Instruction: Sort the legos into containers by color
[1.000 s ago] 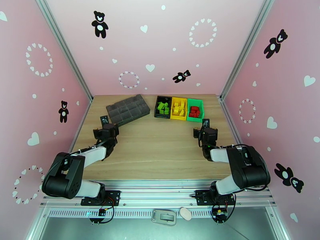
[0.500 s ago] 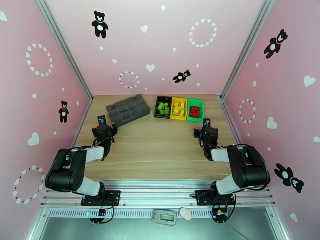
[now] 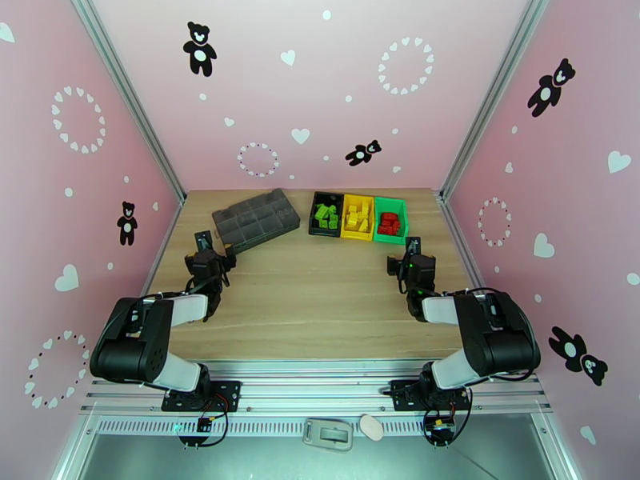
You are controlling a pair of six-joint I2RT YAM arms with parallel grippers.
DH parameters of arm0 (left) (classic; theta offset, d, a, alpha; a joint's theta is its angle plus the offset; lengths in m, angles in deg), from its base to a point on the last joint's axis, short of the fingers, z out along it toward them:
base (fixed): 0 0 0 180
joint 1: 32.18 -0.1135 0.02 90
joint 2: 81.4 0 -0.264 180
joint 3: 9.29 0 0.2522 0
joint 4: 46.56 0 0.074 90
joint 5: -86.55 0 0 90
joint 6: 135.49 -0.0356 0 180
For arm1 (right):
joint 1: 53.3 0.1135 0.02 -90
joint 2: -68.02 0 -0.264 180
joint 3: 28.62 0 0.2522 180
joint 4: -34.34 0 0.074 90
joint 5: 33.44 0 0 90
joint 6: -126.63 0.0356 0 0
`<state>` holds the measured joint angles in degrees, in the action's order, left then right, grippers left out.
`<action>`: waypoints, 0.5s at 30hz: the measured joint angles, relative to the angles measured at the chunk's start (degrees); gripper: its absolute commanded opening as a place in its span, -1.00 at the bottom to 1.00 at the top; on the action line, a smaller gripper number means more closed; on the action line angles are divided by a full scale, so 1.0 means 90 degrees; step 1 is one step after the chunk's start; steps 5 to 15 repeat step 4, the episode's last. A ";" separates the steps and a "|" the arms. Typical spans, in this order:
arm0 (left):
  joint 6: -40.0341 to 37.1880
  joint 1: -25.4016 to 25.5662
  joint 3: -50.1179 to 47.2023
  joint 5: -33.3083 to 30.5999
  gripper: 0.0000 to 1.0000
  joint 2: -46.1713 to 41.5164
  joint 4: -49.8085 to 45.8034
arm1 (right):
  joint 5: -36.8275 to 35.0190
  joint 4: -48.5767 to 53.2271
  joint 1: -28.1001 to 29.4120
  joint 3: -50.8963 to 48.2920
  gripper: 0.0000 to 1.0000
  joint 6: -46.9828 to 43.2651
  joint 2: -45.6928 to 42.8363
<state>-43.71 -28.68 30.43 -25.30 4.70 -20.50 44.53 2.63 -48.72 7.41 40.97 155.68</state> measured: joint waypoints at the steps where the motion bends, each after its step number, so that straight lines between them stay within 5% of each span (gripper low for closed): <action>1: 0.0000 0.0000 0.0000 0.0000 0.97 0.0000 0.0007 | 0.0199 0.0053 -0.0053 0.0041 0.98 -0.0024 0.0007; 15: 0.0000 0.0000 0.0000 0.0000 0.97 0.0000 0.0012 | 0.0559 0.0080 -0.0168 0.0129 0.98 -0.0051 0.0015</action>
